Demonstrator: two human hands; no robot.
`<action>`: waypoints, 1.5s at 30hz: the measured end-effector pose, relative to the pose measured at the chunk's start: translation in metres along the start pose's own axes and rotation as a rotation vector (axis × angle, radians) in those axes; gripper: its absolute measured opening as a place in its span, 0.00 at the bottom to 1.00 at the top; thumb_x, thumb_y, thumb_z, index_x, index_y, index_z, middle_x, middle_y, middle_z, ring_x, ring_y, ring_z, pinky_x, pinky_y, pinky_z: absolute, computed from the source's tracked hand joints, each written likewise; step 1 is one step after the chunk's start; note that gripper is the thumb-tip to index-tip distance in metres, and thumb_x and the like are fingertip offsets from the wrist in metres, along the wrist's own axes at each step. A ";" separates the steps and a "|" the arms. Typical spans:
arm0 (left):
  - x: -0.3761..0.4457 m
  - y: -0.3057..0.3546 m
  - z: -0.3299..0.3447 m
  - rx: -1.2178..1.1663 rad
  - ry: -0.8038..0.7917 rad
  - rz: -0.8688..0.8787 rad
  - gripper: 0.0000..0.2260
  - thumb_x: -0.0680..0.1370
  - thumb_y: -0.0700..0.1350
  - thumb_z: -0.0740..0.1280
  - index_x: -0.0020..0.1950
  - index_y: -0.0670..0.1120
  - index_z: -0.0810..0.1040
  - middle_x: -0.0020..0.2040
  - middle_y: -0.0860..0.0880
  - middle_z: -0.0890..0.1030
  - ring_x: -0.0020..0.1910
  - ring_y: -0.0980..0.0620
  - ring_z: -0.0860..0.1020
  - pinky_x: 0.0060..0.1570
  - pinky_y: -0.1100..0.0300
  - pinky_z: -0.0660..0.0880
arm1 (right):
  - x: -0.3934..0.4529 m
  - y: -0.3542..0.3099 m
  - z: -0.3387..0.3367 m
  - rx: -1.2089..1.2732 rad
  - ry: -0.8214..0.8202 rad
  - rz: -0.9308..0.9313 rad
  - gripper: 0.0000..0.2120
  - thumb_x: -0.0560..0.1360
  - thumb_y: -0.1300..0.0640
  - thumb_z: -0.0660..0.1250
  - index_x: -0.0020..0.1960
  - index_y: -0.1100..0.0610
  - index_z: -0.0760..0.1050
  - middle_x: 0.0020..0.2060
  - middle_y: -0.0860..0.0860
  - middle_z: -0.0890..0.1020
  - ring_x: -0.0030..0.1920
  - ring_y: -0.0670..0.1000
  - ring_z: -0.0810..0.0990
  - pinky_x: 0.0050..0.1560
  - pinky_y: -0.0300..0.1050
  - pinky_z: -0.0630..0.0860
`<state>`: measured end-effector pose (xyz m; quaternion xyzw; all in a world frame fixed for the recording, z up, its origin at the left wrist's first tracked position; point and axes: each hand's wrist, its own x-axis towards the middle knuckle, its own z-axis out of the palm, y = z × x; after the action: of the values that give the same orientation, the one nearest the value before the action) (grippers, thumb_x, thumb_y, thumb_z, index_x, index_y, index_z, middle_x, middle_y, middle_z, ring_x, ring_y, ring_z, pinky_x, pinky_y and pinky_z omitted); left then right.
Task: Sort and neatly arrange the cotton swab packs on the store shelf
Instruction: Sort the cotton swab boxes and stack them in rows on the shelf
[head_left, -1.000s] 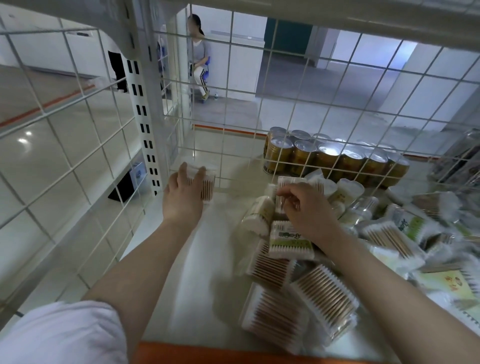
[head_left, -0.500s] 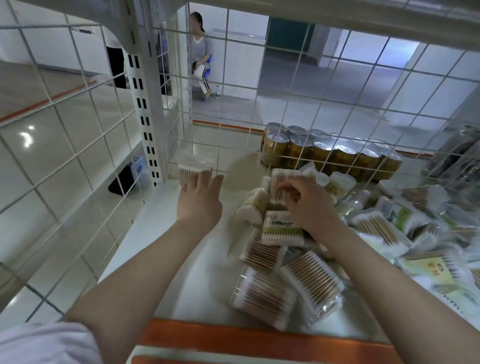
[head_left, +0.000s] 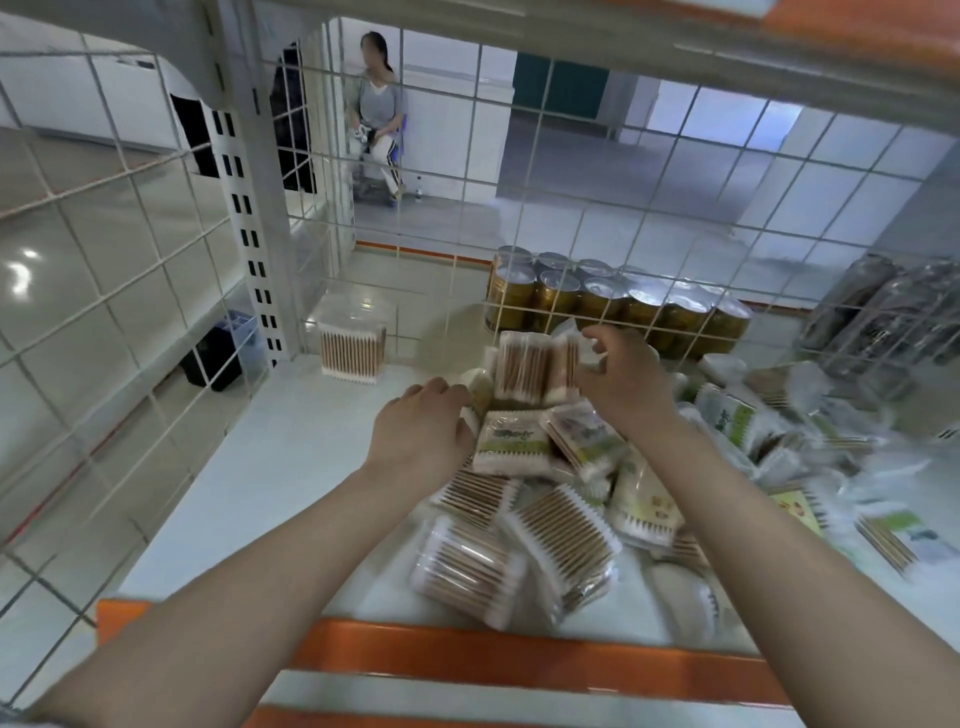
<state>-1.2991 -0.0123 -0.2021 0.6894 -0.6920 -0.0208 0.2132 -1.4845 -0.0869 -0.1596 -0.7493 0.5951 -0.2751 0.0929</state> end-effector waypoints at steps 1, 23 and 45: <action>-0.001 0.003 0.000 -0.022 -0.010 -0.012 0.14 0.77 0.45 0.58 0.62 0.50 0.73 0.56 0.50 0.75 0.55 0.49 0.73 0.48 0.58 0.70 | 0.002 0.000 0.001 0.006 -0.020 0.008 0.20 0.75 0.55 0.64 0.67 0.55 0.68 0.61 0.53 0.74 0.57 0.52 0.74 0.50 0.43 0.69; -0.015 0.022 0.004 -0.294 -0.009 -0.178 0.12 0.76 0.45 0.61 0.58 0.51 0.74 0.53 0.52 0.77 0.51 0.50 0.76 0.49 0.53 0.75 | 0.007 -0.005 -0.017 0.223 0.101 0.001 0.11 0.73 0.62 0.67 0.50 0.56 0.66 0.45 0.49 0.74 0.47 0.51 0.76 0.46 0.48 0.79; -0.054 0.006 -0.016 -0.119 0.403 0.198 0.24 0.66 0.42 0.76 0.57 0.43 0.70 0.46 0.42 0.80 0.41 0.41 0.79 0.37 0.50 0.76 | -0.052 -0.056 -0.015 0.594 -0.126 0.136 0.08 0.75 0.58 0.65 0.53 0.54 0.69 0.49 0.53 0.78 0.46 0.50 0.80 0.47 0.45 0.80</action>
<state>-1.3014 0.0444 -0.1999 0.5948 -0.6972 0.0974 0.3882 -1.4526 -0.0191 -0.1363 -0.6635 0.5303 -0.3833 0.3629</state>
